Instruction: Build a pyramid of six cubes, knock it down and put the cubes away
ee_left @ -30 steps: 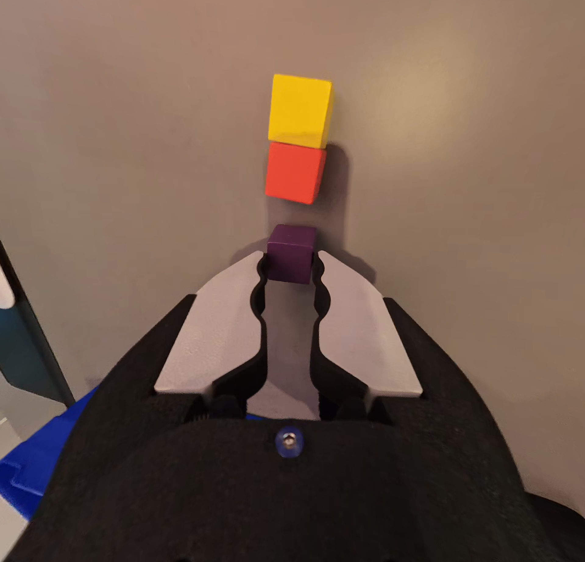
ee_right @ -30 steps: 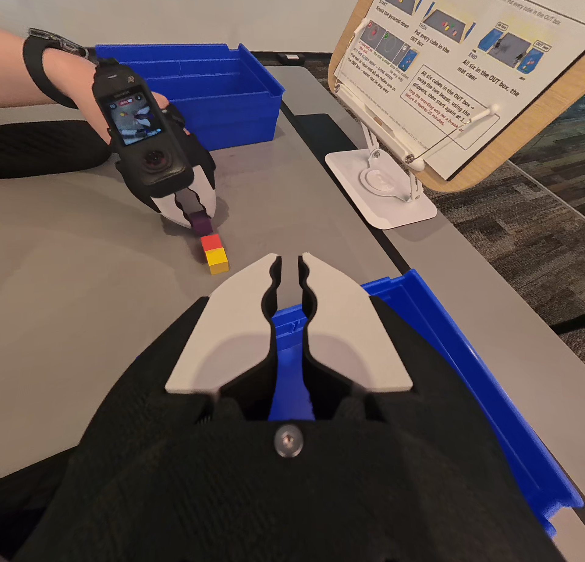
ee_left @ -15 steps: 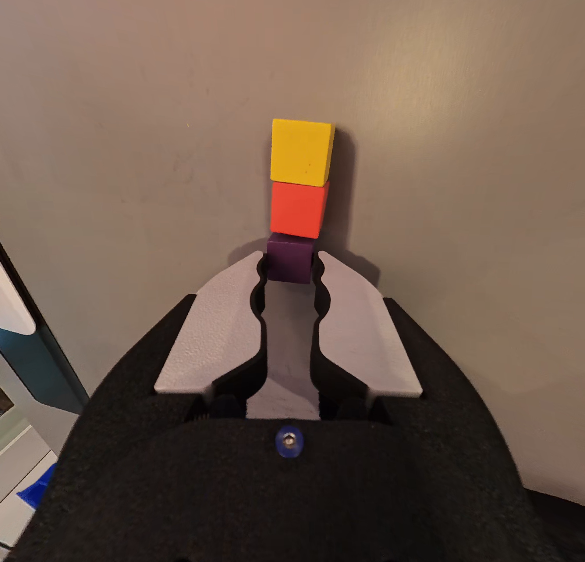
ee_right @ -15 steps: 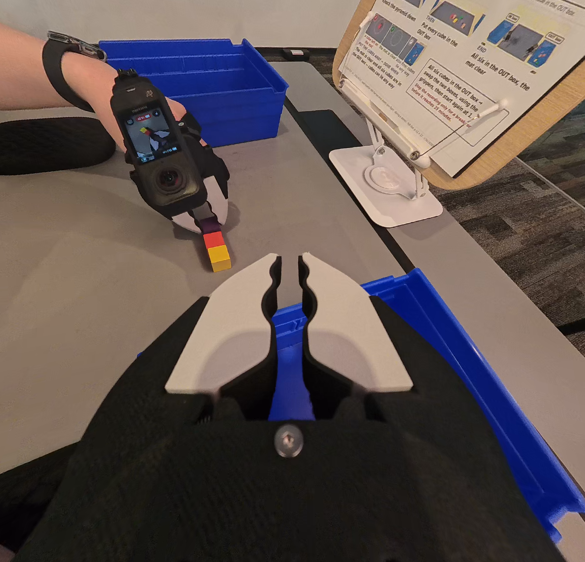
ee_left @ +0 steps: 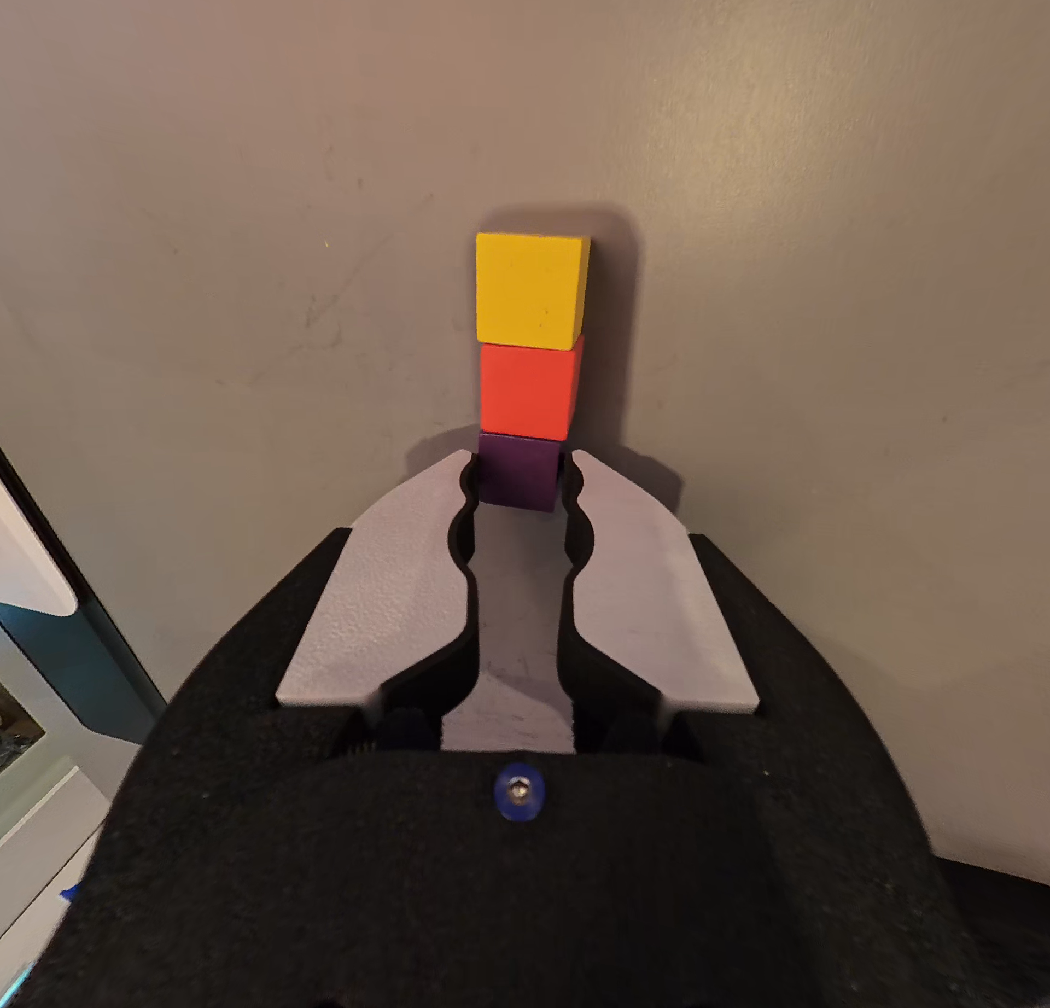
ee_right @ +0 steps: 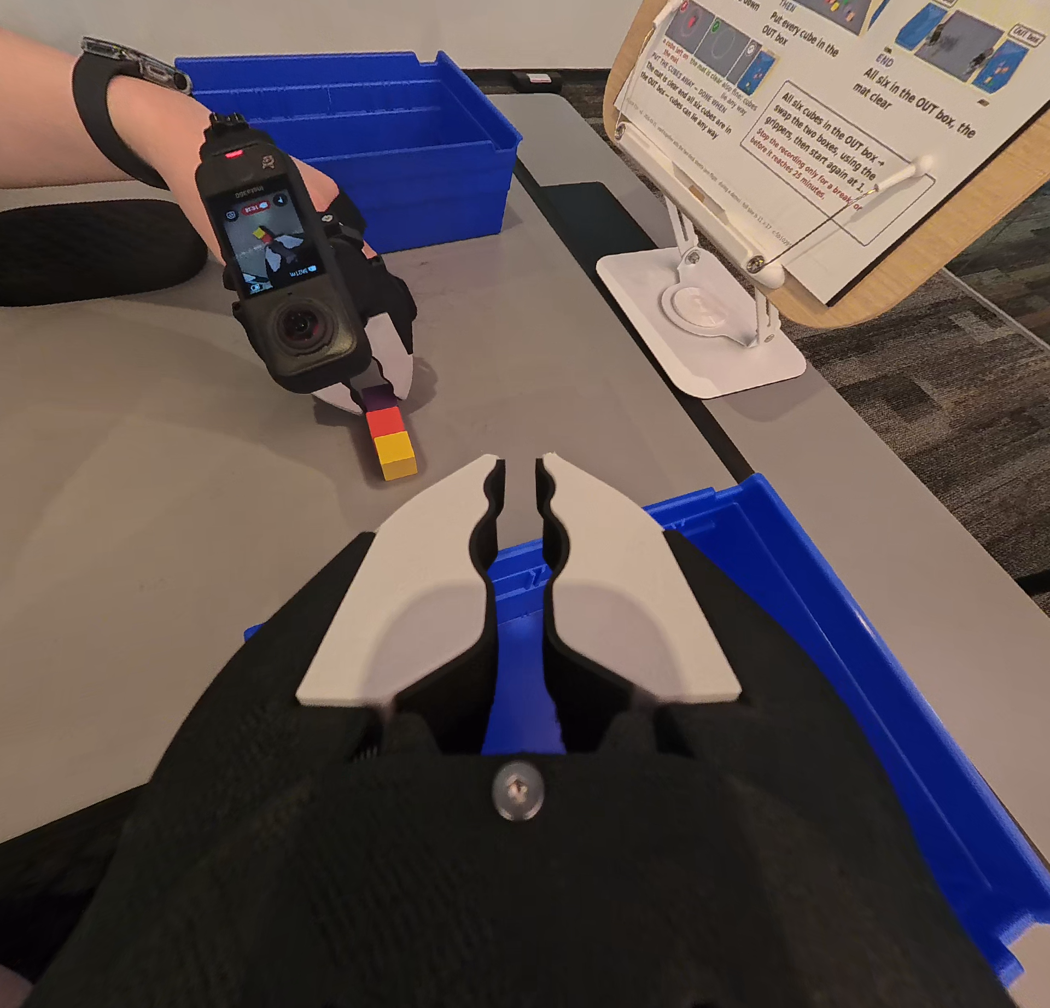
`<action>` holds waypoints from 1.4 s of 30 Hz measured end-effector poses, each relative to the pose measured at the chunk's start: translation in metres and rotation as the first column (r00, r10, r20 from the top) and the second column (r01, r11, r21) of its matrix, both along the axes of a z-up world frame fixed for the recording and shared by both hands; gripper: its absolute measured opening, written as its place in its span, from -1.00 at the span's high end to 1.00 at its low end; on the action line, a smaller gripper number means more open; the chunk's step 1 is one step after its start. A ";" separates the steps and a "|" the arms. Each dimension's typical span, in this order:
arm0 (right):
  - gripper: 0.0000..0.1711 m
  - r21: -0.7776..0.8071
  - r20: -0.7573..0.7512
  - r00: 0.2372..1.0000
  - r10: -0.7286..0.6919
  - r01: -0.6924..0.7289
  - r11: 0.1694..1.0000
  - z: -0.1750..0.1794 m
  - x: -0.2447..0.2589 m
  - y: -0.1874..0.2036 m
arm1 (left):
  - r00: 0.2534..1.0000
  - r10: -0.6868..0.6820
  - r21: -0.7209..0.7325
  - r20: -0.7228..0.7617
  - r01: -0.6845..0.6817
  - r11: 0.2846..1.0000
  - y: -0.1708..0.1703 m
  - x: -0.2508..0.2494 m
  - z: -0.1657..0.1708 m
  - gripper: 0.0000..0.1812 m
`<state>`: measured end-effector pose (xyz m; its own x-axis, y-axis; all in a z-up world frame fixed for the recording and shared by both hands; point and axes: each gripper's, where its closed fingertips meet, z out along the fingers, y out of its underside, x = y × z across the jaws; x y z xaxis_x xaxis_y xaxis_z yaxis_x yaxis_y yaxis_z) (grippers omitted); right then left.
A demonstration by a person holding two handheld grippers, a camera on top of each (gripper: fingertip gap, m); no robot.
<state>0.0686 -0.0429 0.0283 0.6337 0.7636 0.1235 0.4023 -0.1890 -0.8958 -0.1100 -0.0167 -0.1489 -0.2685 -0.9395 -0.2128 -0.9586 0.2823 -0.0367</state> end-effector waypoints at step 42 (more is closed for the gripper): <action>0.86 -0.050 -0.003 1.000 -0.007 0.007 0.999 -0.014 0.000 0.006 | 0.843 0.506 0.045 0.186 -0.521 0.852 0.190 -0.272 0.005 0.53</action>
